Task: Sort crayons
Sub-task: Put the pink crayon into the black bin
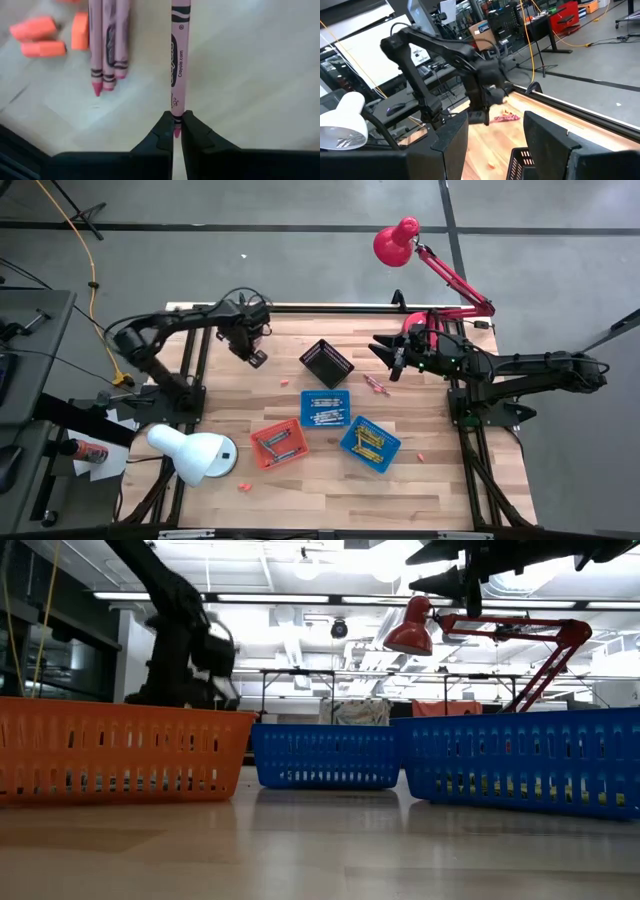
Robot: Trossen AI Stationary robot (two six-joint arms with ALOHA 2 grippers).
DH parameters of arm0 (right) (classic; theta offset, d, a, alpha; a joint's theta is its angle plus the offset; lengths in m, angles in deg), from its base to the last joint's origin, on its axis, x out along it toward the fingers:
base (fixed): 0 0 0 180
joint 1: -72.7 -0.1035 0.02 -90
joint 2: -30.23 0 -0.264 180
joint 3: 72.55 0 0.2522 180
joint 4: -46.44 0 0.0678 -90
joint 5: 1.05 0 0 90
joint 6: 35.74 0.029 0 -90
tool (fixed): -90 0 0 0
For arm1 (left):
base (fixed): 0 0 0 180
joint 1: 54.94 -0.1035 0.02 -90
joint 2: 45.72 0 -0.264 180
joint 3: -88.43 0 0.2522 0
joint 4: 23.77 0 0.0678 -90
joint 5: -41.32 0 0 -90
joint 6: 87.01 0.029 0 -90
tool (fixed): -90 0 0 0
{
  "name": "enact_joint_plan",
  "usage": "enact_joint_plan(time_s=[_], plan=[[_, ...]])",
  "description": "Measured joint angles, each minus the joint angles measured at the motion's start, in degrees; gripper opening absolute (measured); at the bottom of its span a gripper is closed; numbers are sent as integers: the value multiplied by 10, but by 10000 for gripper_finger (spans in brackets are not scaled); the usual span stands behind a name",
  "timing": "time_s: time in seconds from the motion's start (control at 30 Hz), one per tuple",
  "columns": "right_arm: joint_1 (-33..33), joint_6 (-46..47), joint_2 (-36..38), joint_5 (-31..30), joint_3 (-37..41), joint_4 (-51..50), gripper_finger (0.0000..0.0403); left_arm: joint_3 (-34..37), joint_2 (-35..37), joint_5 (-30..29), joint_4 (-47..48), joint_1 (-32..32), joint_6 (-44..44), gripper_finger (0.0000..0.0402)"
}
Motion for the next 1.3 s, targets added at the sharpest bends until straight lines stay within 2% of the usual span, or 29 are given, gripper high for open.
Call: enact_joint_plan(time_s=[0.2,0.4,0.5,0.63,0.73,1.0,1.13,1.3], plan=[[0,-5,0,0,0,-1,184,0,138,35,-127,80,-24,1],[0,-5,0,0,0,-1,184,29,259,39,-400,191,-73,1],[0,-5,0,0,0,-1,184,63,288,32,-541,242,-116,1],[0,-5,0,0,0,-1,184,85,295,-5,-632,290,-125,0],[0,-5,0,0,0,-1,184,85,296,-25,-653,302,-111,0],[0,-5,0,0,0,0,184,85,294,-32,-652,302,-106,0],[0,-4,0,-6,0,0,184,84,270,-45,-650,294,-131,0],[0,-3,0,-7,0,0,184,23,183,-22,-537,266,-179,0]])
